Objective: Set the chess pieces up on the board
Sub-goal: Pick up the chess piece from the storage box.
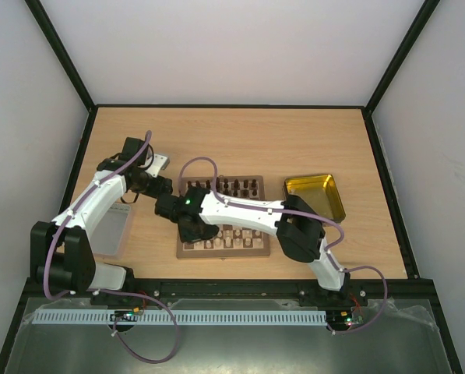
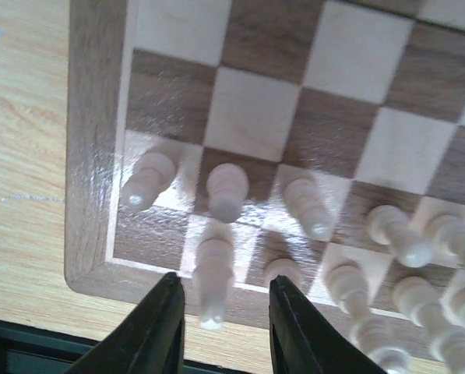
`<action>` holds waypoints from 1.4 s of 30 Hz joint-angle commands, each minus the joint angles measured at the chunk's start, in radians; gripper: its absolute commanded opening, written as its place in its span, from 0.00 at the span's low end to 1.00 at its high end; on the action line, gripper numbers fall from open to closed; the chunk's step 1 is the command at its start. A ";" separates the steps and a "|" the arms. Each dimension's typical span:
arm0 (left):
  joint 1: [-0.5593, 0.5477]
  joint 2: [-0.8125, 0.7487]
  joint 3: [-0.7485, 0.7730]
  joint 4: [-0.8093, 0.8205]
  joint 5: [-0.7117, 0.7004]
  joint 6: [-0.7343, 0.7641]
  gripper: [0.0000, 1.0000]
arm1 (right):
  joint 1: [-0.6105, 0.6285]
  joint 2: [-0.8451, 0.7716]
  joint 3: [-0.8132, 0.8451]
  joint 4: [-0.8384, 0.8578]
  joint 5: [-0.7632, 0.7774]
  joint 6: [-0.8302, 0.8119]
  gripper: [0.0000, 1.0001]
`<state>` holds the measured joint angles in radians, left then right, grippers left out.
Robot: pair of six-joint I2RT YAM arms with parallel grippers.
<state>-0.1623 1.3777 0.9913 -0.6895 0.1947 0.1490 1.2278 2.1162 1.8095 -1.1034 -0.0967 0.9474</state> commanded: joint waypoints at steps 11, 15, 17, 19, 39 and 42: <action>0.018 0.025 -0.010 -0.003 -0.007 -0.003 0.79 | -0.444 -0.470 -0.264 -0.050 0.166 0.020 0.34; 0.023 0.035 -0.008 -0.004 -0.018 -0.002 0.78 | -0.662 -0.542 -0.424 -0.001 0.151 -0.052 0.36; 0.025 0.037 -0.008 -0.004 -0.024 -0.003 0.78 | -0.736 -0.541 -0.464 0.021 0.138 -0.087 0.36; 0.030 0.042 -0.007 -0.005 -0.027 -0.003 0.78 | -0.797 -0.535 -0.498 0.056 0.127 -0.105 0.37; 0.066 0.088 -0.002 -0.016 -0.047 0.000 0.78 | -1.019 -0.336 -0.605 0.353 -0.129 -0.130 0.36; 0.066 0.088 -0.002 -0.018 -0.049 0.000 0.78 | -1.020 -0.328 -0.606 0.356 -0.136 -0.133 0.36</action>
<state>-0.1017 1.4570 0.9913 -0.6899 0.1555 0.1490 0.2104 1.7737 1.2121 -0.7788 -0.2123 0.8265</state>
